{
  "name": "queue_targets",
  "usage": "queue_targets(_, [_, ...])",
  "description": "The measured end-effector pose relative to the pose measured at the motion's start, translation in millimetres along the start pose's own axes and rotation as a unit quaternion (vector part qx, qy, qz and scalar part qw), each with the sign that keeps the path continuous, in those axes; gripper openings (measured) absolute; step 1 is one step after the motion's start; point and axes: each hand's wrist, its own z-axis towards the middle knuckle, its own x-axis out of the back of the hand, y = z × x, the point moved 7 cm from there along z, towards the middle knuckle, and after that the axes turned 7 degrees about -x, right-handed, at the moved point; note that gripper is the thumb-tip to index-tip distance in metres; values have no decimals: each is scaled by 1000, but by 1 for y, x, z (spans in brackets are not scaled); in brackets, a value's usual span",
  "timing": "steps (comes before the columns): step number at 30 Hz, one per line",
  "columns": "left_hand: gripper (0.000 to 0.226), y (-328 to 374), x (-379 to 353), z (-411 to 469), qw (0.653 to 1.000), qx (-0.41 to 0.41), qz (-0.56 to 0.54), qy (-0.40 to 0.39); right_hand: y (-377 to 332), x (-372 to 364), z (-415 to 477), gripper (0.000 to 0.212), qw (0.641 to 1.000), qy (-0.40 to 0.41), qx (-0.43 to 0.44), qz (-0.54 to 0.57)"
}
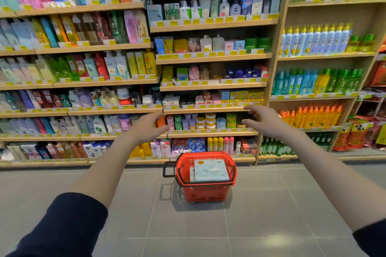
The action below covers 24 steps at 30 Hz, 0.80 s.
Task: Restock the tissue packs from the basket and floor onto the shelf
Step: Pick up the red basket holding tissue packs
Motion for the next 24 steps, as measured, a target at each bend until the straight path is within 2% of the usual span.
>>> queue_targets(6, [54, -33, -34, 73, 1000, -1, -19, -23, 20, -35, 74, 50, 1000, -12, -6, 10])
queue_targets(15, [56, -78, -98, 211, 999, -1, 10, -52, 78, -86, 218, 52, 999, -53, -13, 4])
queue_targets(24, [61, -131, -169, 308, 995, 47, -22, -87, 138, -142, 330, 54, 993, -113, -44, 6])
